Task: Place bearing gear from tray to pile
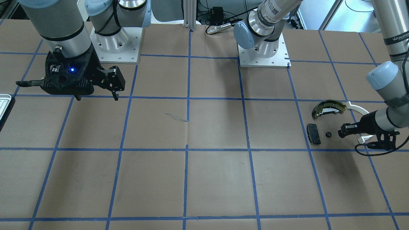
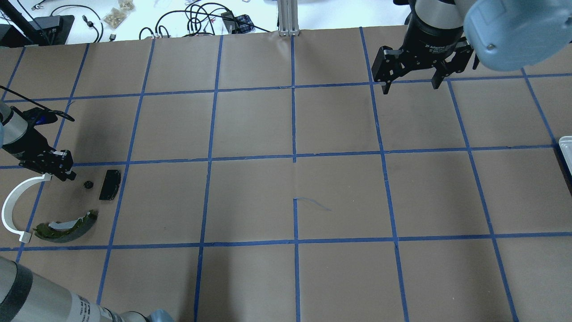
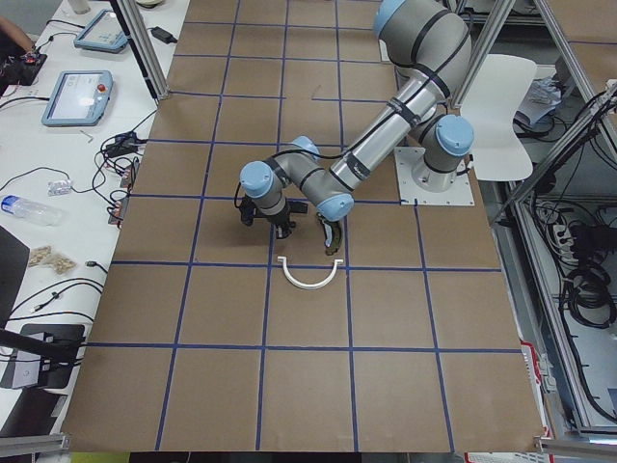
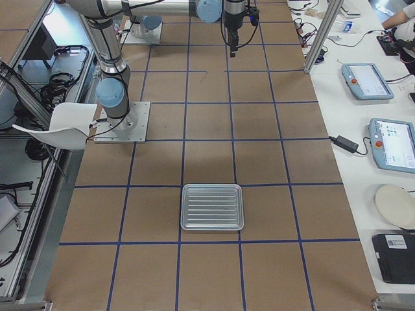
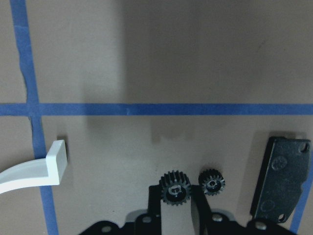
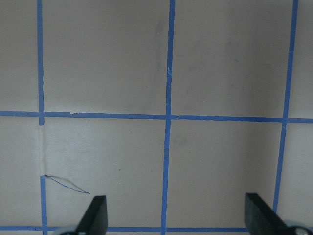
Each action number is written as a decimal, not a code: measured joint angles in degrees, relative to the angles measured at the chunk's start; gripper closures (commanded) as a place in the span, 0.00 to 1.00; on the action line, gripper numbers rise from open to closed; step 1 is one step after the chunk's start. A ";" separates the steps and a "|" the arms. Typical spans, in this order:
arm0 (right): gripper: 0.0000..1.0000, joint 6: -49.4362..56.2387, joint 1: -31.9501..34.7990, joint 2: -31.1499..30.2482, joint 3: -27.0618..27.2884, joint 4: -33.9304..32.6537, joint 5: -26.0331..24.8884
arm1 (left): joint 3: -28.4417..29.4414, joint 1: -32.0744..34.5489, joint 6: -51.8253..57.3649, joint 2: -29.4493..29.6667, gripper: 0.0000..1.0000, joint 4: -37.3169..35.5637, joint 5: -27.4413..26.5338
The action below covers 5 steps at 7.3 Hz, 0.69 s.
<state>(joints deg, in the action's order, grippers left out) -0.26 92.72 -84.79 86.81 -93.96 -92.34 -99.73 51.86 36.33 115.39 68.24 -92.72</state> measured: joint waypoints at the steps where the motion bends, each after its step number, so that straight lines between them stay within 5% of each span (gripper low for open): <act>1: 0.00 0.00 0.00 0.03 -0.01 0.00 0.03 | -0.35 0.09 -0.05 0.05 1.00 -0.01 0.00; 5: 0.00 0.00 0.00 0.06 -0.06 -0.02 0.05 | -1.60 0.06 0.09 0.25 0.82 -0.06 -0.02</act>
<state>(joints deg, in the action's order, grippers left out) -0.26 92.72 -84.73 86.75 -93.98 -92.28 -101.34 51.93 36.43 115.64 68.19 -92.74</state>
